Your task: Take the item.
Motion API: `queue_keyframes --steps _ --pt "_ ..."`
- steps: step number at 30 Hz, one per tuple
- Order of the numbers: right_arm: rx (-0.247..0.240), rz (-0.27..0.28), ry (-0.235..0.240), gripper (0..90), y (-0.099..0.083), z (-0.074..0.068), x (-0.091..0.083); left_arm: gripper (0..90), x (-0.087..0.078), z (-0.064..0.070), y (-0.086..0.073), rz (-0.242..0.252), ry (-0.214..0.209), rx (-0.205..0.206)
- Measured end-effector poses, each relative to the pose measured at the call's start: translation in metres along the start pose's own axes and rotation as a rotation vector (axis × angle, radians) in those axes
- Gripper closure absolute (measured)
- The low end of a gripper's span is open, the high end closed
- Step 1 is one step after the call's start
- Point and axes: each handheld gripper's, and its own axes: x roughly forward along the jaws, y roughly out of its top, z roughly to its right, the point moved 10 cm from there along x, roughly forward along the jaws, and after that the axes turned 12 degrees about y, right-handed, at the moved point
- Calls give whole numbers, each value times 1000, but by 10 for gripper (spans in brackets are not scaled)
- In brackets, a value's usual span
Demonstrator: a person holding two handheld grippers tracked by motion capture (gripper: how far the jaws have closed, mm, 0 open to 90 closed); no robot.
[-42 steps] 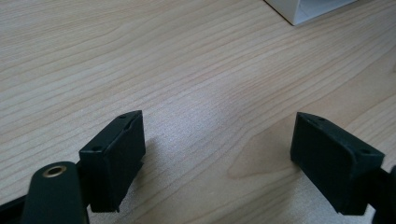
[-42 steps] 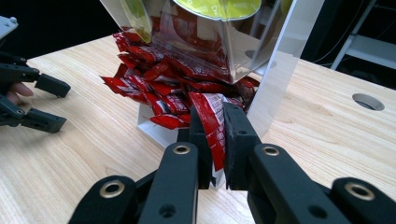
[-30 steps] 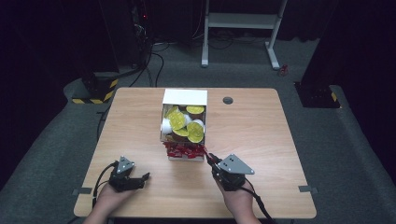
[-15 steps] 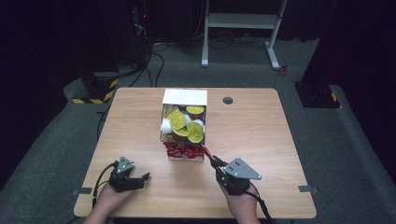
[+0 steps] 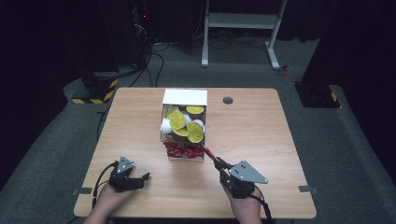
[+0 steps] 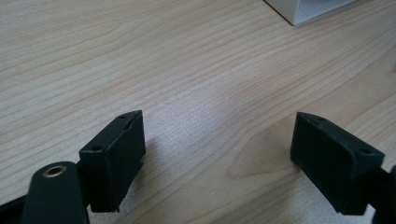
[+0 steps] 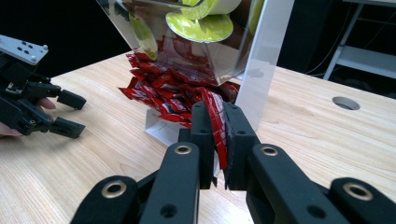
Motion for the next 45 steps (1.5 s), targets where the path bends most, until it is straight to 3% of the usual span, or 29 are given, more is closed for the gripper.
queue_keyframes --steps 16,26,36,45 --pt "-3 17 -32 853 3 10 -9 184 0 0 0 0 0 0" --pt "-6 9 -64 852 4 24 -12 184 0 0 0 0 0 1" --pt "-9 -32 -131 852 -2 53 -11 184 0 0 0 0 0 1" --pt "5 -89 -211 852 -10 93 -10 184 0 0 0 0 0 0"
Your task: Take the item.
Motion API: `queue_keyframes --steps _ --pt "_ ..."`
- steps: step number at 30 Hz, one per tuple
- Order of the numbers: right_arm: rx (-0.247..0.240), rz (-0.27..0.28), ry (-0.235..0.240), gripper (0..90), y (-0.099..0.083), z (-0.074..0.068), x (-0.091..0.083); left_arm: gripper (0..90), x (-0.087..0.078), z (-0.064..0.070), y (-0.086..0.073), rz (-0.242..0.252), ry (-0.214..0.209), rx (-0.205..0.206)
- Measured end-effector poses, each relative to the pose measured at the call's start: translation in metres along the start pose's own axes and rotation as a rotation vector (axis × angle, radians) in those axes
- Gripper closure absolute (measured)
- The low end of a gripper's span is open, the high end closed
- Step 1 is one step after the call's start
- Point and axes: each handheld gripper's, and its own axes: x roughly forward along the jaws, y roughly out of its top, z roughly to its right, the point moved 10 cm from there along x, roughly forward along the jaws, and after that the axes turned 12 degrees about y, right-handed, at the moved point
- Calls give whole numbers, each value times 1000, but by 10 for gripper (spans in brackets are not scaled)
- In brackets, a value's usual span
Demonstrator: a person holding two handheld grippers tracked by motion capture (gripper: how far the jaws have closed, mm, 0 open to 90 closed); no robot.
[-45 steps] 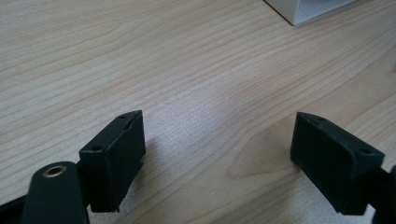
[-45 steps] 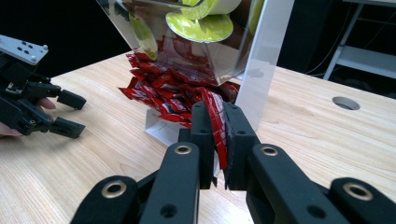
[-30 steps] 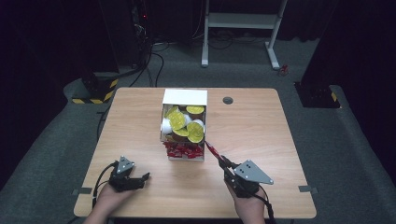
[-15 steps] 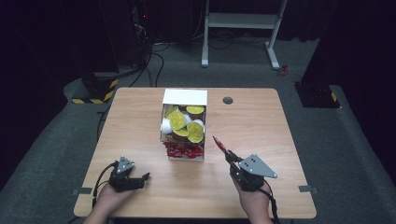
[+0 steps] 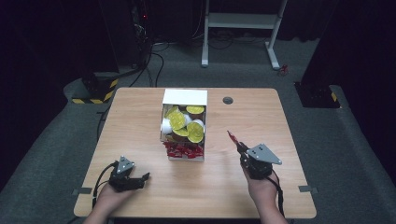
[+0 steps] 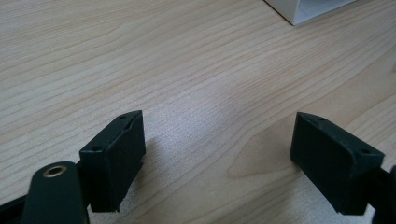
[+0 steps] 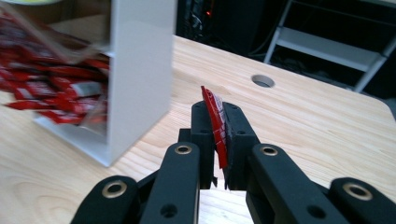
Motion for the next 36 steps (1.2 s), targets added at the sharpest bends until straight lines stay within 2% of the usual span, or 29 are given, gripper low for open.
queue_keyframes --steps 1,7,9,10,14,24,36 --pt "0 0 0 852 0 0 0 184 0 0 0 0 0 0" --pt "3 -35 -44 852 -5 25 6 184 0 0 0 0 0 0" --pt "9 -43 -50 851 -6 28 8 184 0 0 0 0 0 0" --pt "13 -60 -60 851 -10 35 12 184 0 0 0 0 0 0" --pt "24 -88 -78 852 -18 44 19 185 0 0 0 2 3 -2" --pt "24 -112 -104 852 -22 61 35 185 0 0 0 2 0 -2" --pt "64 -141 -112 852 -31 72 51 185 0 0 0 1 -6 0"
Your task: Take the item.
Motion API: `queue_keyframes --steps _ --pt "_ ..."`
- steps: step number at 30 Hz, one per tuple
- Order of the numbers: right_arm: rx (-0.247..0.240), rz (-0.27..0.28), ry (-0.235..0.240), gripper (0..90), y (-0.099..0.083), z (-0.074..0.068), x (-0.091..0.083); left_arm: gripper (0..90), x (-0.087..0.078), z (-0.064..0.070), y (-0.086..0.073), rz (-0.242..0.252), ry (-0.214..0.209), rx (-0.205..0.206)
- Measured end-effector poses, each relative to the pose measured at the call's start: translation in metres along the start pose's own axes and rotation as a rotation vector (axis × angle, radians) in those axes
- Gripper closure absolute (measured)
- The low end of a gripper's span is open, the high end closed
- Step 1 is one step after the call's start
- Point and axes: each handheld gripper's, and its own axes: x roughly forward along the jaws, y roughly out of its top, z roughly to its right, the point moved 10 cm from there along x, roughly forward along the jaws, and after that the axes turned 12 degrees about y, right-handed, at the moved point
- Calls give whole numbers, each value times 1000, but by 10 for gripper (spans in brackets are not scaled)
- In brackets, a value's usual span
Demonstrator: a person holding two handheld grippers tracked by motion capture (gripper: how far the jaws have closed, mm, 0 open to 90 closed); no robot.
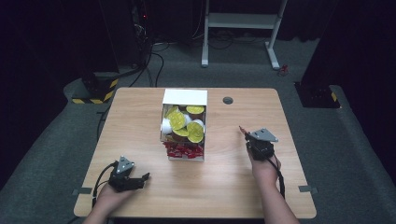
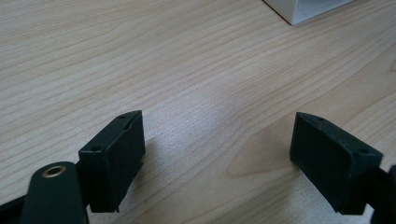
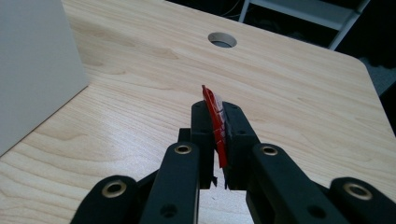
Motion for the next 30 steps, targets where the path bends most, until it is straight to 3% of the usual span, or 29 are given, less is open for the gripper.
queue_keyframes --steps 12,20,30 --pt "13 -10 14 849 -5 -2 7 185 0 0 0 1 2 0" --pt "96 -58 52 837 -25 -7 20 185 0 0 0 1 3 0" --pt "137 -105 68 803 -46 -12 32 185 0 0 0 1 3 0"
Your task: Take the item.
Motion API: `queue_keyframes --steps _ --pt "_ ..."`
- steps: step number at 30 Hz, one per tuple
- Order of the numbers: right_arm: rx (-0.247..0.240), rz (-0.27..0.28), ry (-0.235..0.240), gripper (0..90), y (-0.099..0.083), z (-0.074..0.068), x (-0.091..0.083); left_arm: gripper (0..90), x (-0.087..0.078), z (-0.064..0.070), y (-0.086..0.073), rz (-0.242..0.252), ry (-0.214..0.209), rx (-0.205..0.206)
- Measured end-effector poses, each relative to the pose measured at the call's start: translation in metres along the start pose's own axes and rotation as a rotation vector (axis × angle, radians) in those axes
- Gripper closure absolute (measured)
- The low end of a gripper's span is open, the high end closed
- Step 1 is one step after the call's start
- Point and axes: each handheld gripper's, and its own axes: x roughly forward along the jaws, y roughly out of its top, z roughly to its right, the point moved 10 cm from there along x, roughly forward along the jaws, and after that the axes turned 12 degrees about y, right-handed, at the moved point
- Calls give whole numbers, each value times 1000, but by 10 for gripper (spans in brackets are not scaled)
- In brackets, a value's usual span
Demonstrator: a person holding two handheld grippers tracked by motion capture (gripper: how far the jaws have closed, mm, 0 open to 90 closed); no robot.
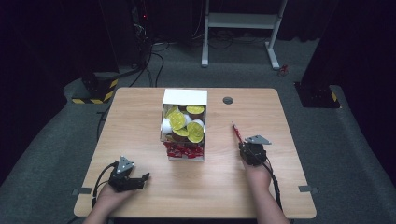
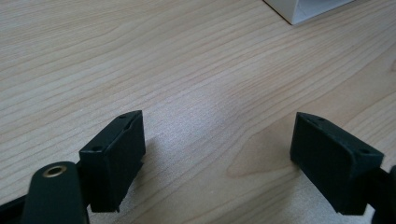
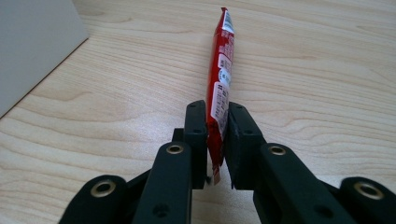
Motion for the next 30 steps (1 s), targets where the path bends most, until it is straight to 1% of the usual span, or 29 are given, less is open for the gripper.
queue_keyframes --steps 2,5,11,12,13,14,18,23,28,30 --pt "6 0 1 804 0 -1 1 185 0 0 0 0 0 0" --pt "-4 3 3 809 1 -2 2 185 0 0 0 0 0 0" --pt "-4 3 2 797 3 -3 3 185 0 0 0 0 0 0" --pt "3 7 4 712 4 -3 3 185 0 0 0 0 0 0" --pt "3 7 4 712 4 -3 3 185 0 0 0 0 0 0" --pt "13 16 12 650 5 -4 3 185 0 0 0 0 0 0" --pt "13 15 13 533 7 -6 3 185 0 0 0 0 1 0" --pt "19 18 28 464 10 -10 3 185 0 0 0 0 0 0" --pt "12 15 41 419 11 -14 3 185 0 0 0 0 1 1" --pt "3 13 39 404 11 -15 3 185 0 0 0 0 1 0"
